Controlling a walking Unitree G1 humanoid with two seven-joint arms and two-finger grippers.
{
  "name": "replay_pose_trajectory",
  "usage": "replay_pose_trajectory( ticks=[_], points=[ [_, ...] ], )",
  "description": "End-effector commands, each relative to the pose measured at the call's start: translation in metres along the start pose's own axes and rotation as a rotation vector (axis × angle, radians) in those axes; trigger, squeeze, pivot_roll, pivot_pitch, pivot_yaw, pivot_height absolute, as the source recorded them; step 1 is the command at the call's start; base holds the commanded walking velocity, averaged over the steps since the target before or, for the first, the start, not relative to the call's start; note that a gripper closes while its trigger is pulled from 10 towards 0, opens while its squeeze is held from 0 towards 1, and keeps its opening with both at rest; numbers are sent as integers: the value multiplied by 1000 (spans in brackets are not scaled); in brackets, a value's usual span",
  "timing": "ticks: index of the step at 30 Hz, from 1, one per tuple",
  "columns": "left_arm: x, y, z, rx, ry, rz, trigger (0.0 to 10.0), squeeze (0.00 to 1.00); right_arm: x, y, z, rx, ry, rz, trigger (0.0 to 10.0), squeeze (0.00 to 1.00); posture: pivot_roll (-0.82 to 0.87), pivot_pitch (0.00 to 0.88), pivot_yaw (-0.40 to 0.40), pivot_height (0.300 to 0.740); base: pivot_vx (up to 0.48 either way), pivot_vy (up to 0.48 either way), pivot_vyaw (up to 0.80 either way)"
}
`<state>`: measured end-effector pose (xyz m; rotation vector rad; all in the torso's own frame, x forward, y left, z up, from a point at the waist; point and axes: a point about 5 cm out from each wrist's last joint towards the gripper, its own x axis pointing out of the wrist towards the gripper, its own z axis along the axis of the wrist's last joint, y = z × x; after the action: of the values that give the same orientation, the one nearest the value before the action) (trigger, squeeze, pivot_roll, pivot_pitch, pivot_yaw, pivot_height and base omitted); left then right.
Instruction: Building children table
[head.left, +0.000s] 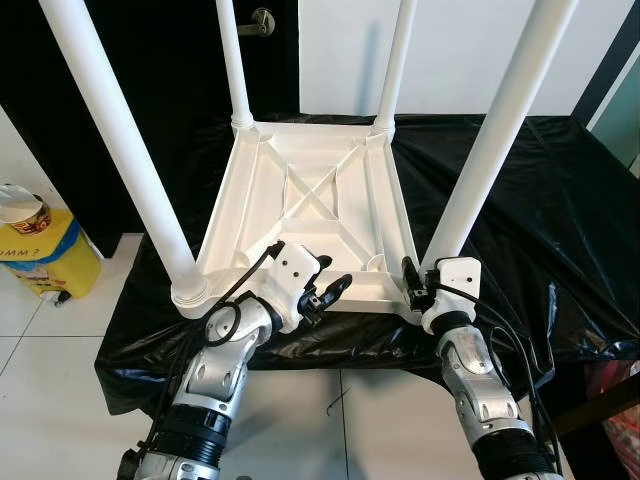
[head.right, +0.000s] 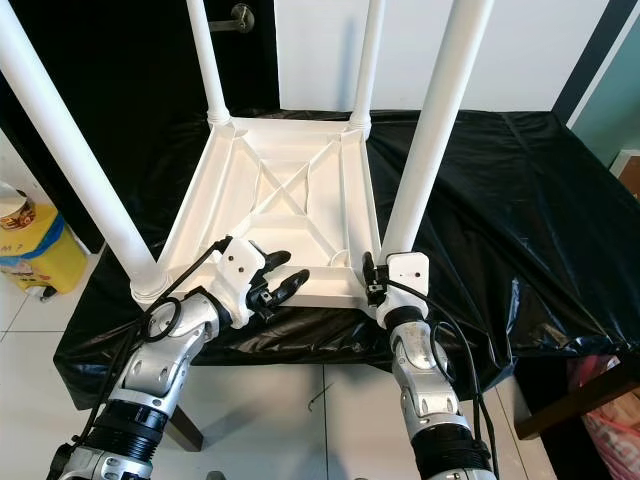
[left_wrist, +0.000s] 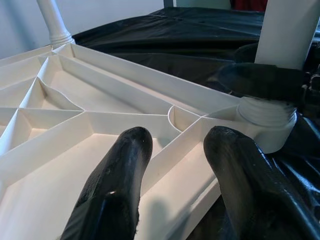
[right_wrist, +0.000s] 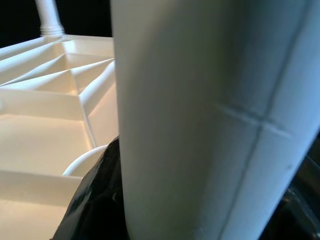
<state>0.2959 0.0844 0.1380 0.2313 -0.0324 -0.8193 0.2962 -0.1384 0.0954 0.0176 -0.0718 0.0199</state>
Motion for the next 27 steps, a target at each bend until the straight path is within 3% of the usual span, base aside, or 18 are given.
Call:
replay_pose_trajectory(
  ticks=[1,23,24,27],
  points=[
    [1,0,0,-15,-1,60,10000,0,-1,4,-12,-3,73,9,10000,0,19,0,-52,740,0,0,0],
    [-2,2,-2,-15,-2,70,10000,0,-6,4,-14,-54,86,37,10000,0,20,0,-57,740,0,0,0],
    [-2,2,-2,-16,-2,71,10000,0,-5,5,-13,-53,83,40,10000,988,20,0,-58,740,0,0,0],
    [-2,2,-2,-16,-2,71,10000,0,-5,6,-12,-49,77,51,10000,1000,19,0,-58,740,0,0,0]
  ],
)
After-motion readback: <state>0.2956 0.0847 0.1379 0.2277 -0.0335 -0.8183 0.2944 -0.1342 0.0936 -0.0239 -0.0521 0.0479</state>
